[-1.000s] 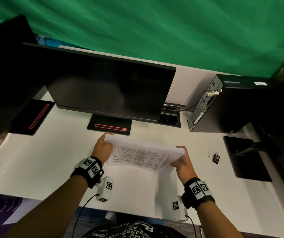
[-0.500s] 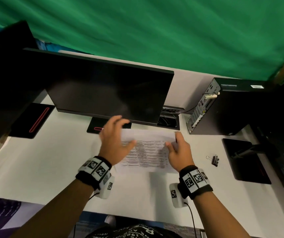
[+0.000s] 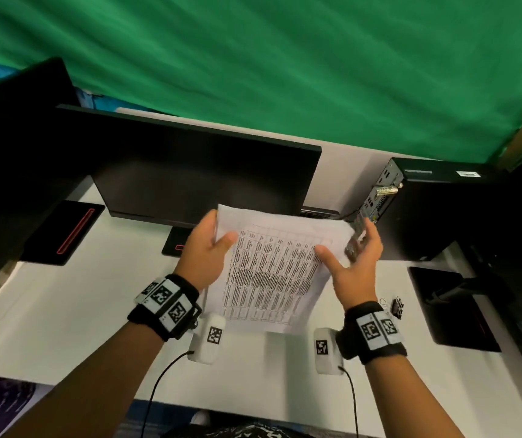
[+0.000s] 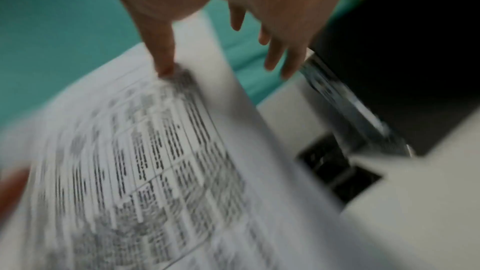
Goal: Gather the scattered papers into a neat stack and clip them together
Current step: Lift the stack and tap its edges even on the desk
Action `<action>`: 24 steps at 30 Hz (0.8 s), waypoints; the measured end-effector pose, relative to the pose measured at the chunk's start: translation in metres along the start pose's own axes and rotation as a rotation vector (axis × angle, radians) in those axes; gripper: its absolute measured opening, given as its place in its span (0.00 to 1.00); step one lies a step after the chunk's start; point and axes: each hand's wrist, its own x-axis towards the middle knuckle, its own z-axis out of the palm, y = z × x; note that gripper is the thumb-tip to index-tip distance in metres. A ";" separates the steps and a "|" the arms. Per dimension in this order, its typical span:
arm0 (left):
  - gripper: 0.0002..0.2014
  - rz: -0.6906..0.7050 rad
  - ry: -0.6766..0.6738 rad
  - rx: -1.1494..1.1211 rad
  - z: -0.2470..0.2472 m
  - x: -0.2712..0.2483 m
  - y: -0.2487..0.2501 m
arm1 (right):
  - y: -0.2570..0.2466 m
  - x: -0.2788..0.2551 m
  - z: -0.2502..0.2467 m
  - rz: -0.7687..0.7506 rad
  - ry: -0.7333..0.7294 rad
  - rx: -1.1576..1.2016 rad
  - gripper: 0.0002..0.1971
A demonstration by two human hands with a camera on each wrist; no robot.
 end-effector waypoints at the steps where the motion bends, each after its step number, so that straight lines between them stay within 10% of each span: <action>1: 0.15 -0.023 0.005 -0.051 -0.002 0.001 0.000 | 0.000 -0.003 0.001 0.105 -0.066 0.148 0.42; 6: 0.15 -0.078 0.022 -0.076 -0.001 0.001 -0.003 | -0.002 -0.009 0.015 0.150 -0.266 0.157 0.13; 24: 0.15 -0.344 0.068 -0.237 0.019 -0.024 -0.036 | 0.034 -0.052 0.040 0.344 -0.140 0.329 0.40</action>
